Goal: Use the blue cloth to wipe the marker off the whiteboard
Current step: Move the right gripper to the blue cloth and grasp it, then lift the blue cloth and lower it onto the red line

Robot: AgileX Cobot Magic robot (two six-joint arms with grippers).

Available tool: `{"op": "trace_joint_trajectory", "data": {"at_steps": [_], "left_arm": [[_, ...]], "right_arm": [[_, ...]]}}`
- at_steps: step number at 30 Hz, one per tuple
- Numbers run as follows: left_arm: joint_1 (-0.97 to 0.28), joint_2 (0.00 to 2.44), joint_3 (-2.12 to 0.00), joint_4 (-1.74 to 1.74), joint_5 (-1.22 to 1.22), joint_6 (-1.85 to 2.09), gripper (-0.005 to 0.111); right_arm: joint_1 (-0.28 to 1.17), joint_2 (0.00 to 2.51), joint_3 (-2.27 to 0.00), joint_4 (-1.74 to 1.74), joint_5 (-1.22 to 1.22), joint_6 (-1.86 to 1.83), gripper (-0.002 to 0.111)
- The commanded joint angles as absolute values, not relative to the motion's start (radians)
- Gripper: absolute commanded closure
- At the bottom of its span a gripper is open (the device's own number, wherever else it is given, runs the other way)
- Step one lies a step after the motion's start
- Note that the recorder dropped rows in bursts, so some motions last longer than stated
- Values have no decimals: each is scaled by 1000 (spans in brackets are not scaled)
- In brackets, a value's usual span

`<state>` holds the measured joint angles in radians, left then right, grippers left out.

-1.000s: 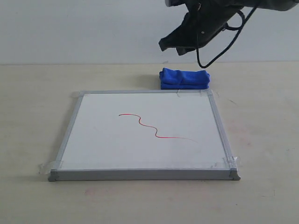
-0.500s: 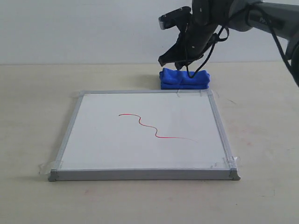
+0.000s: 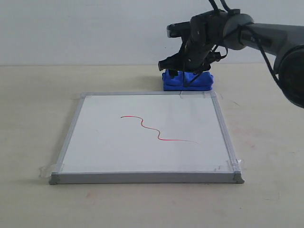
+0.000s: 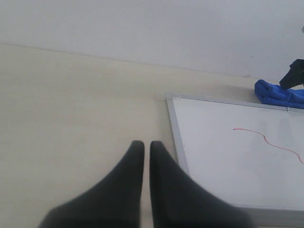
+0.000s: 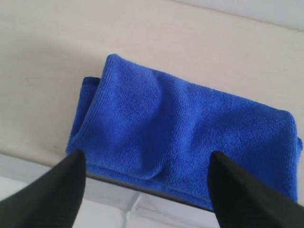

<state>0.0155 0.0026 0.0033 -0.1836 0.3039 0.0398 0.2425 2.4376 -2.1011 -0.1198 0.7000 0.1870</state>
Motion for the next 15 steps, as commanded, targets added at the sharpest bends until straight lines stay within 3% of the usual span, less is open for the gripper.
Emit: {"op": "trace_joint_trajectory", "data": {"at_steps": [1, 10, 12, 15], "left_arm": [[18, 0, 0, -183, 289, 46, 102], [18, 0, 0, -183, 289, 46, 102], [18, 0, 0, -183, 289, 46, 102], [18, 0, 0, -183, 289, 46, 102]], "right_arm": [[240, 2475, -2106, -147, 631, 250, 43], [238, 2555, -2106, -147, 616, 275, 47], [238, 2557, -2106, -147, 630, 275, 57], [238, 2557, -2106, -147, 646, 271, 85]]}}
